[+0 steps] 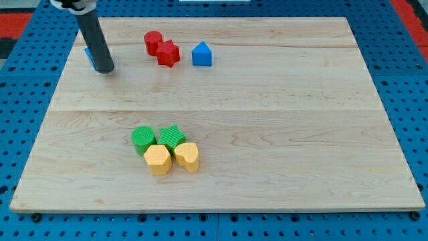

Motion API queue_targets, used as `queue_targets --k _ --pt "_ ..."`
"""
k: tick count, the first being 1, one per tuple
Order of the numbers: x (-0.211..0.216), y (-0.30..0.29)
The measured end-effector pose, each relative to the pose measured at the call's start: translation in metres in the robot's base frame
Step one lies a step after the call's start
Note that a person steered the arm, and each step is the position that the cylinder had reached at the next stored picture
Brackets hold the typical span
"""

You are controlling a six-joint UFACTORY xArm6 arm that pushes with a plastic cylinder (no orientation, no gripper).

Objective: Move the red circle right to the blue cube

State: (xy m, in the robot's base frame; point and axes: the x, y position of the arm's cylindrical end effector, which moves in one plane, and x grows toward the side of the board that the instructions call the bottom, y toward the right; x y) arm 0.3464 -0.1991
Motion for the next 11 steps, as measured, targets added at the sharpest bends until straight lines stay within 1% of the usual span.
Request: queue_targets --k 1,2,3,4,5,6,7,9,10,11 --pt "-0.020 0.035" --pt "-0.061 0.042" --pt "-0.071 0.028" --pt "-0.110 0.065" --pt "-0.118 0.091" --pt "-0.103 0.140" --pt "-0.097 0.126" --pt "-0.093 0.073" --pt "-0.089 0.061" --pt "-0.079 0.061"
